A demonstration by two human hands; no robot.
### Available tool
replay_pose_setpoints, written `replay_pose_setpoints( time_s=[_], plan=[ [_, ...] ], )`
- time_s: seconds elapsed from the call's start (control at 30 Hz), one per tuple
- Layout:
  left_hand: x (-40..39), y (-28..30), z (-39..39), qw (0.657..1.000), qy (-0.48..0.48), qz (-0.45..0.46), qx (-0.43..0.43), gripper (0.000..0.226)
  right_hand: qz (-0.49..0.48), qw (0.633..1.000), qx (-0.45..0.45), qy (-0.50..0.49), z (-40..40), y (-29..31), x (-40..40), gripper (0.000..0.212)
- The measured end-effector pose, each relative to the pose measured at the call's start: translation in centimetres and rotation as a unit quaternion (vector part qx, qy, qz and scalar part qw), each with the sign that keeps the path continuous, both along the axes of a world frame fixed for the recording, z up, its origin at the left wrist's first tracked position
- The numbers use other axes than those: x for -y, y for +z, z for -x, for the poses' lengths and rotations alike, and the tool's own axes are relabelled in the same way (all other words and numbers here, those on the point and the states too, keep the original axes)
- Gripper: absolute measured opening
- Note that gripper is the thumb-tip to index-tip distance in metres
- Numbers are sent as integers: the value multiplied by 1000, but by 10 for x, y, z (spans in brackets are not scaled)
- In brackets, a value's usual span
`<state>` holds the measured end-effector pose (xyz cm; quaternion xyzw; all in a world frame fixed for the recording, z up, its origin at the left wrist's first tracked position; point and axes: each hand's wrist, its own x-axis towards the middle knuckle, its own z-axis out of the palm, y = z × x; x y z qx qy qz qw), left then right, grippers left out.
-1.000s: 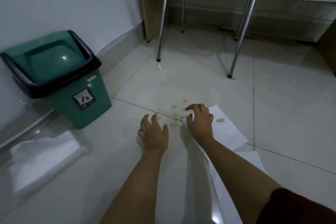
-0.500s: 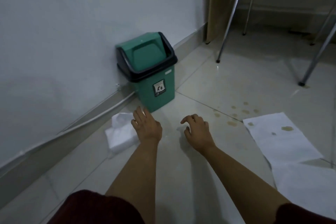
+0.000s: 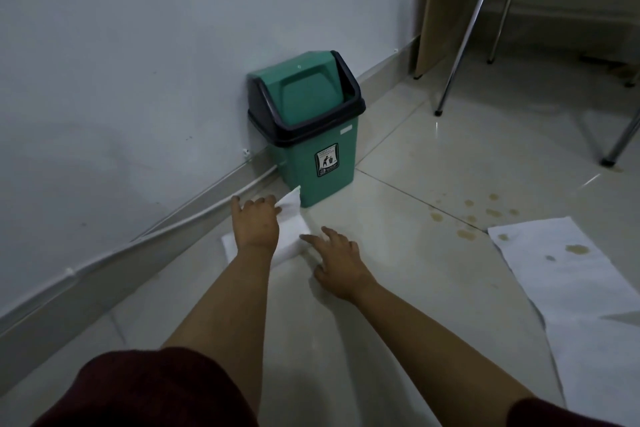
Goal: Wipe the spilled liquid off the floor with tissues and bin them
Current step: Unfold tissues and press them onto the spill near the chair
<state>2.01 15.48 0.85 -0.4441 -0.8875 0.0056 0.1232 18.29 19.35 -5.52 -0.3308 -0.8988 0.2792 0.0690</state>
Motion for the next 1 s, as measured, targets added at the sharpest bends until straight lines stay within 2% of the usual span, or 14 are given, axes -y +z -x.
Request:
replay_pose_setpoints(
  time_s=[0.17, 0.27, 0.37, 0.5, 0.57, 0.67, 0.73, 0.83, 0.9, 1.0],
  plan=[
    [-5, 15, -5, 991, -50, -112, 59, 22, 25, 999, 30, 16, 9, 2, -1, 69],
    [-5, 26, -10, 973, -109, -175, 104, 16, 24, 998, 61, 23, 9, -1, -4, 64],
    [-10, 37, -17, 959, -178, -181, 124, 15, 19, 996, 88, 29, 8, -3, -6, 63],
    [-25, 58, -31, 928, -212, -270, 146, 19, 31, 994, 103, 35, 8, -1, -9, 65],
    [-33, 66, -38, 912, -228, -291, 177, 22, 47, 997, 58, 13, 9, 1, -11, 58],
    [-41, 70, -45, 901, -222, -293, 231, 21, 113, 983, -99, -102, 0, 7, -18, 37],
    [-45, 70, -49, 889, -214, -295, 276, 24, 179, 942, -205, -196, -18, 14, -28, 36],
    [-51, 72, -56, 872, -209, -282, 341, 28, 200, 858, -348, -320, -48, 26, -50, 45],
    [-57, 73, -64, 872, -191, -254, 373, 30, 184, 840, -377, -345, -66, 34, -64, 55],
    [-67, 72, -81, 866, -173, -208, 421, 36, 158, 867, -352, -316, -81, 47, -80, 71]
  ],
)
